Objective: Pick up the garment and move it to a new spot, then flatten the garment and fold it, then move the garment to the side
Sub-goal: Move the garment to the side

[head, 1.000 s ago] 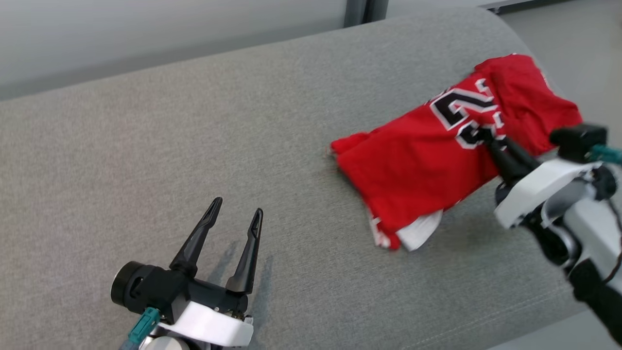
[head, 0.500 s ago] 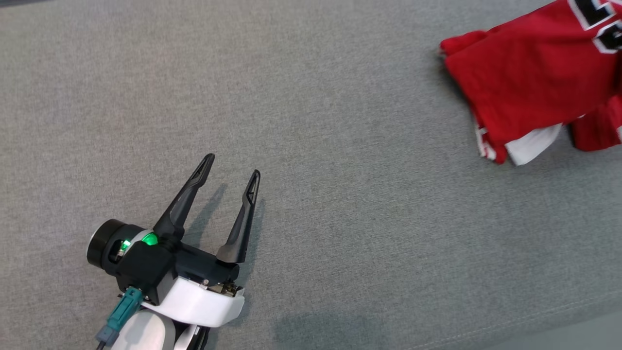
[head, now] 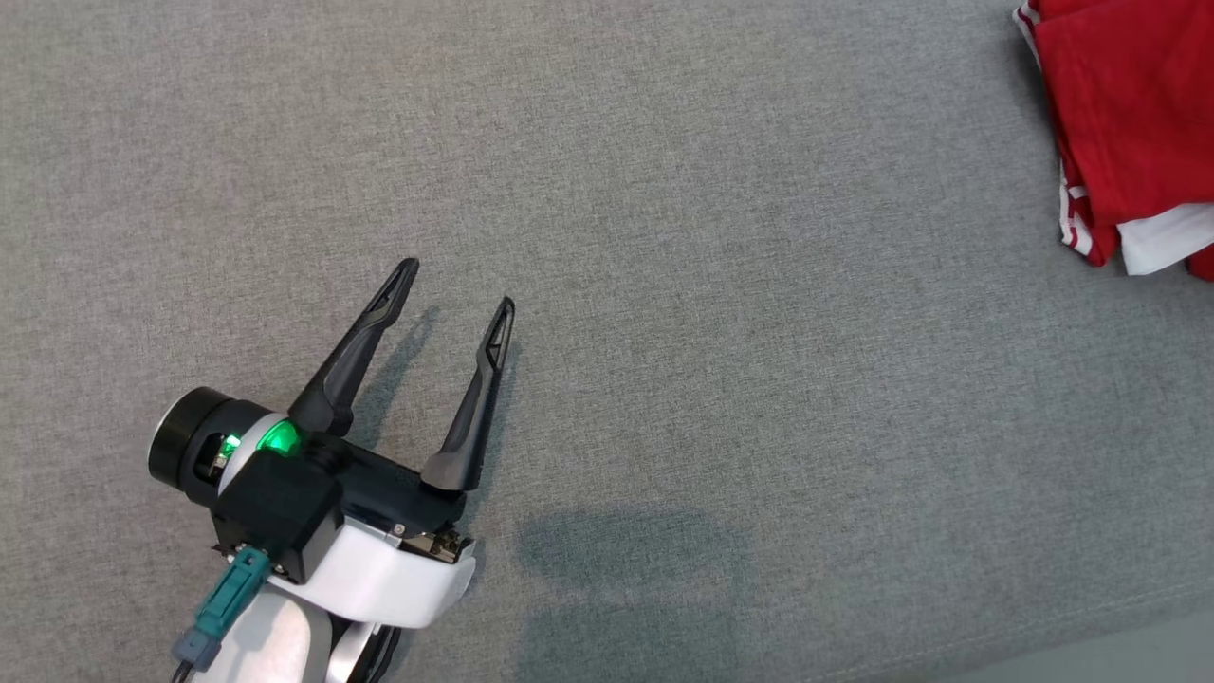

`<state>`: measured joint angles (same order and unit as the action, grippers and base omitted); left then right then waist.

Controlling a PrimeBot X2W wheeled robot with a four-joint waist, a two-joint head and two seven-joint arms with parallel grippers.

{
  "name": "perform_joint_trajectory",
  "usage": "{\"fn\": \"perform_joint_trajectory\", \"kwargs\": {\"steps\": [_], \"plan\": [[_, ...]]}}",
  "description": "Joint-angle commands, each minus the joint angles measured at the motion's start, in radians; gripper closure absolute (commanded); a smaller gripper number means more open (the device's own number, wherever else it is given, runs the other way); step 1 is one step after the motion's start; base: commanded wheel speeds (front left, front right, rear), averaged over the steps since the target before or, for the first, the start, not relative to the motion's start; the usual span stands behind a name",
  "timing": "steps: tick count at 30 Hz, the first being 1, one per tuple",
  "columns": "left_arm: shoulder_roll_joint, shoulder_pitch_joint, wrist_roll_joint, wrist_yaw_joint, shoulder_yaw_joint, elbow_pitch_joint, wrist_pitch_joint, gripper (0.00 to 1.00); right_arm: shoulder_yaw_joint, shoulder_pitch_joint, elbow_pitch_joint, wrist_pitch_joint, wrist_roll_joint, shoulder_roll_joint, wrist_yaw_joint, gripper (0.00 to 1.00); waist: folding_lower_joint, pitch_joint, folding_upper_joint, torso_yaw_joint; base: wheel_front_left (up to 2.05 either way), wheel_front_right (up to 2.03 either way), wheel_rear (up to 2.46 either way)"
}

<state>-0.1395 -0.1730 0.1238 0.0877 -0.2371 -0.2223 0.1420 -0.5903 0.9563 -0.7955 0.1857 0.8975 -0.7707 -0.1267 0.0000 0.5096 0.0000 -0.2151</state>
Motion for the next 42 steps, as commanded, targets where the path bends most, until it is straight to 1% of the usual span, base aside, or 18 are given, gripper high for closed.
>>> {"fn": "perform_joint_trajectory", "kwargs": {"steps": [1,7,10,11,12,13,15,18,20,22,27,30,32,37,42], "plan": [[-0.004,-0.033,-0.008,0.000,0.021,-0.040,-0.005,0.00,-0.005,-0.002,-0.016,-0.007,-0.011,-0.048,-0.004,1.00,0.0000,0.010,0.0000,0.003,0.00,0.00,0.00],[-0.009,-0.049,-0.010,0.002,0.007,-0.060,-0.016,0.00,-0.032,0.048,-0.163,-0.018,-0.074,-0.024,-0.004,1.00,0.0000,0.033,0.0000,0.017,0.00,0.00,0.00],[-0.014,-0.053,-0.008,0.003,0.005,-0.062,-0.017,0.00,-0.026,0.097,-0.264,0.022,-0.133,-0.005,-0.004,1.00,0.0000,0.042,0.0000,0.024,0.00,0.00,0.00],[-0.015,-0.055,-0.007,0.003,0.005,-0.062,-0.016,0.00,-0.017,0.116,-0.301,0.037,-0.152,0.004,-0.004,0.97,0.0000,0.044,0.0000,0.026,0.00,0.00,0.00],[-0.015,-0.057,-0.006,0.004,0.004,-0.061,-0.015,0.00,-0.010,0.133,-0.335,0.049,-0.171,0.014,-0.004,0.70,0.0000,0.046,0.0000,0.028,0.00,0.00,0.00],[-0.016,-0.059,-0.005,0.004,0.003,-0.059,-0.014,0.00,-0.004,0.146,-0.365,0.057,-0.188,0.026,-0.004,0.00,0.0000,0.046,0.0000,0.030,0.00,0.00,0.00],[-0.016,-0.061,-0.003,0.003,0.001,-0.056,-0.012,0.00,0.009,0.169,-0.414,0.069,-0.220,0.044,-0.004,0.00,0.0000,0.046,0.0000,0.033,0.00,0.00,0.00],[-0.015,-0.063,-0.001,0.000,-0.001,-0.052,-0.009,0.00,0.025,0.182,-0.453,0.074,-0.262,0.064,-0.004,0.00,0.0000,0.041,0.0000,0.034,0.00,0.00,0.00],[-0.014,-0.063,0.000,-0.002,-0.002,-0.049,-0.007,0.00,0.042,0.195,-0.460,0.075,-0.292,0.066,-0.004,0.00,0.0000,0.034,0.0000,0.032,0.00,0.00,0.00],[-0.012,-0.062,0.003,-0.005,-0.003,-0.044,-0.001,0.00,0.073,0.205,-0.442,0.076,-0.326,0.068,-0.004,0.00,0.0000,0.024,0.0000,0.029,0.00,0.00,0.00],[-0.005,-0.054,0.019,-0.013,0.001,-0.018,0.015,0.00,0.199,0.159,-0.311,0.076,-0.382,0.104,-0.004,0.00,0.0000,-0.016,0.0000,0.027,0.00,0.00,0.00],[0.003,-0.045,0.029,-0.023,0.006,-0.001,0.027,0.00,0.274,0.097,-0.218,0.076,-0.408,0.140,-0.004,0.00,0.0000,-0.050,0.0000,0.031,0.00,0.00,0.00],[0.009,-0.038,0.035,-0.036,0.013,0.012,0.036,0.00,0.314,0.052,-0.163,0.076,-0.406,0.176,-0.004,0.00,0.0000,-0.075,0.0000,0.037,0.00,0.00,0.00],[0.027,-0.018,0.066,-0.060,0.032,0.053,0.055,0.00,0.378,-0.070,-0.002,0.076,-0.423,0.247,-0.004,0.00,0.0000,-0.142,0.0000,0.061,0.00,0.00,0.00],[0.039,0.008,0.104,-0.077,0.057,0.110,0.078,0.00,0.423,-0.209,0.134,0.076,-0.471,0.312,-0.004,0.00,0.0000,-0.225,0.0000,0.094,0.00,0.00,0.00]]}}
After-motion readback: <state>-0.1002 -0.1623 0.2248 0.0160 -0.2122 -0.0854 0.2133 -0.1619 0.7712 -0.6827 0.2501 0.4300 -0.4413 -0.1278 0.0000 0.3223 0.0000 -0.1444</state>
